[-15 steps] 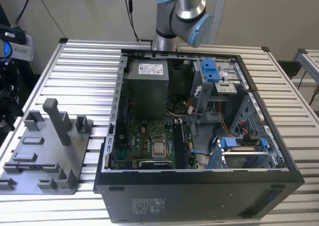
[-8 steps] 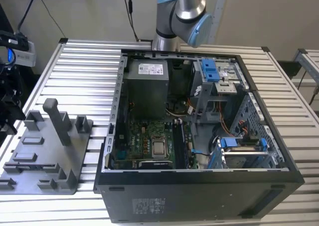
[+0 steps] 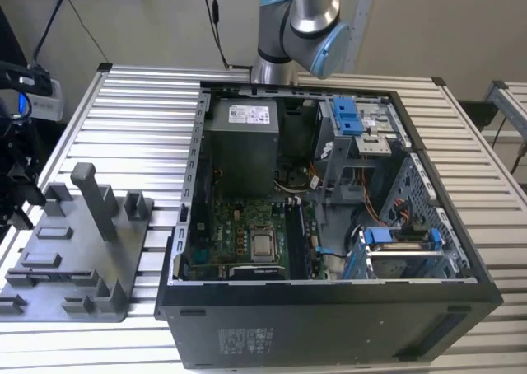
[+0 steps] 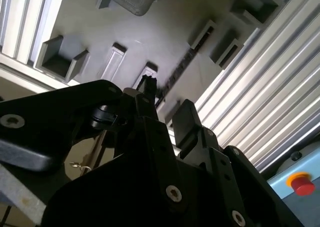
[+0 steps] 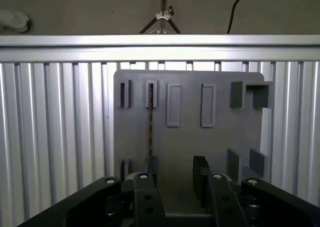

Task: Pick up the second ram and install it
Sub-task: 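Pick up the second ram and move it above second insertion slot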

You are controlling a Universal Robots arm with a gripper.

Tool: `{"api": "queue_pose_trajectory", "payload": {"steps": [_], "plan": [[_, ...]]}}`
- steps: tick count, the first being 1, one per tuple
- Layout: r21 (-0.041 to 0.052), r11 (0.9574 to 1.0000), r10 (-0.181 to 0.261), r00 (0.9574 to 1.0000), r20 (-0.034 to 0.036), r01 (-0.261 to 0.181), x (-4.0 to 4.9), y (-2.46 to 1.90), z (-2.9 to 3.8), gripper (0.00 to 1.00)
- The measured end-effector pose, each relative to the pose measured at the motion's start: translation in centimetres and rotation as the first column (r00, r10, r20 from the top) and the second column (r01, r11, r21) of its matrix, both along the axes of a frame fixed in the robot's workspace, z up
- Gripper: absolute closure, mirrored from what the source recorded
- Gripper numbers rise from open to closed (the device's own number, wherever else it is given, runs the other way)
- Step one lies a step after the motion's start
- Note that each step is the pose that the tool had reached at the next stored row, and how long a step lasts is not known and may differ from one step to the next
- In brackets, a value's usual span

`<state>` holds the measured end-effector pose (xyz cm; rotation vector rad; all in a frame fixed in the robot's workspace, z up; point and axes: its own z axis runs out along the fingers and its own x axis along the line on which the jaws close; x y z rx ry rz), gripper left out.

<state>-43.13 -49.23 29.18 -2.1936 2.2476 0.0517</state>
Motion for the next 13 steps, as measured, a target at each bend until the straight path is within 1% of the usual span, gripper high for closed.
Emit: {"api": "queue_pose_trajectory", "payload": {"steps": [4, 13], "plan": [[0.0, 1.0, 0.0, 1.0, 0.0007, 0.0, -0.1, -0.09, -0.71, 0.58], [0.0001, 1.0, 0.001, 1.0, 0.0043, -0.001, -0.38, -0.53, -2.33, 0.58]]}}
